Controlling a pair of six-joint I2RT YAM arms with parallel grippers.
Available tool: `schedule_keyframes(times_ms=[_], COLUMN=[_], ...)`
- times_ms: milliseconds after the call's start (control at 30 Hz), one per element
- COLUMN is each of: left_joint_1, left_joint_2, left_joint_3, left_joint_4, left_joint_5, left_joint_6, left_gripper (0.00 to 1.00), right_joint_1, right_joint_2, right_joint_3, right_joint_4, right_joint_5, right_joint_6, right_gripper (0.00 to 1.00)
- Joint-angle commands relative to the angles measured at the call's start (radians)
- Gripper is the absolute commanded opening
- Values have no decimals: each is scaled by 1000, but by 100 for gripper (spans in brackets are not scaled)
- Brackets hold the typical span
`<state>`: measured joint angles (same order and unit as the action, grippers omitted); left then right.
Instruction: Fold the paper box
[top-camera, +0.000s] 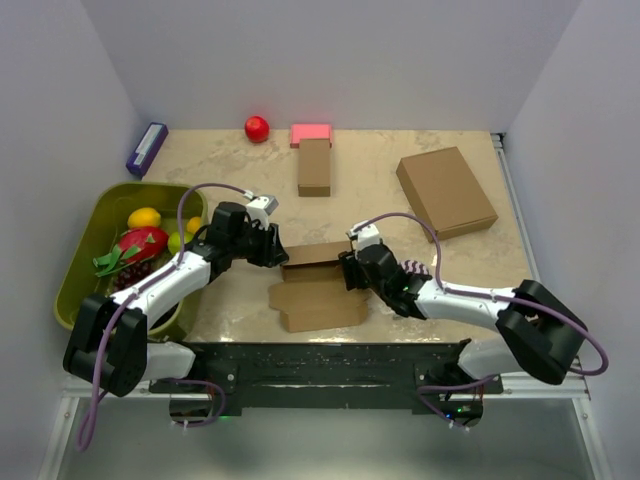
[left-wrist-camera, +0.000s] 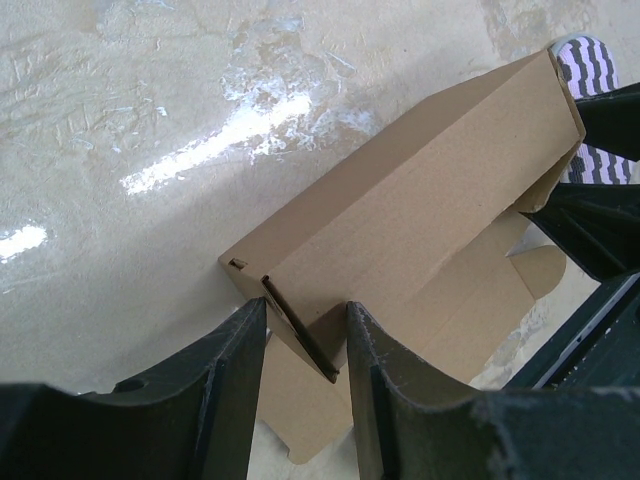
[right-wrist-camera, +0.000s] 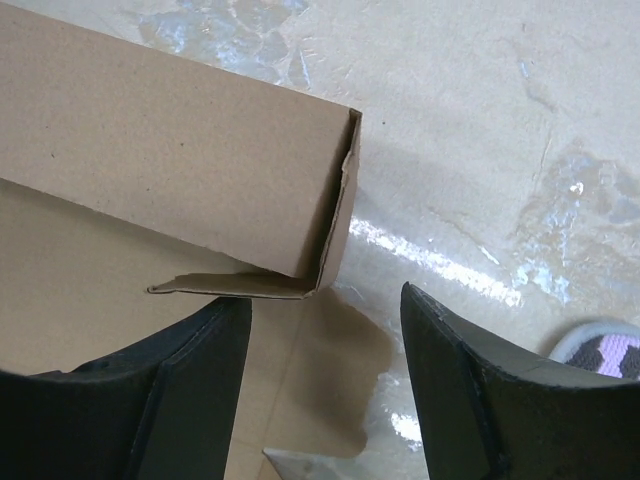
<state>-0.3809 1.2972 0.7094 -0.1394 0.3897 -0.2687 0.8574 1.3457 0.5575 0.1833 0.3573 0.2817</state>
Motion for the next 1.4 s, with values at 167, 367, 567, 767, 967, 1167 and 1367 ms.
schedule_keyframes(times_ms=[167, 367, 567, 767, 967, 1167, 1367], left_joint_1=[5, 5, 5, 5, 5, 5, 5], left_joint_2=[-10, -10, -10, -10, -10, -10, -10], left_joint_3=[12, 12, 13, 13, 12, 13, 12], left_joint_4=[-48, -51, -49, -49, -46, -45, -45], left_joint_5=[-35, -37, -35, -31, -29, -25, -20], left_joint_6=[39, 39, 39, 40, 40, 40, 40], left_gripper=[41, 41, 41, 41, 41, 41, 40], right_joint_1=[5, 6, 6, 6, 6, 6, 5], right_joint_2=[43, 99, 109, 135, 190, 205, 216], right_joint_3=[-2, -2, -19, -30, -30, -71, -103], right_joint_4=[283, 328, 329, 375, 435, 536, 648], right_joint_5=[-6, -6, 12, 45, 63, 92, 95], right_joint_6=[-128, -161, -138, -118, -79, -53, -9], right_gripper=[59, 43, 35, 34, 40, 34, 26])
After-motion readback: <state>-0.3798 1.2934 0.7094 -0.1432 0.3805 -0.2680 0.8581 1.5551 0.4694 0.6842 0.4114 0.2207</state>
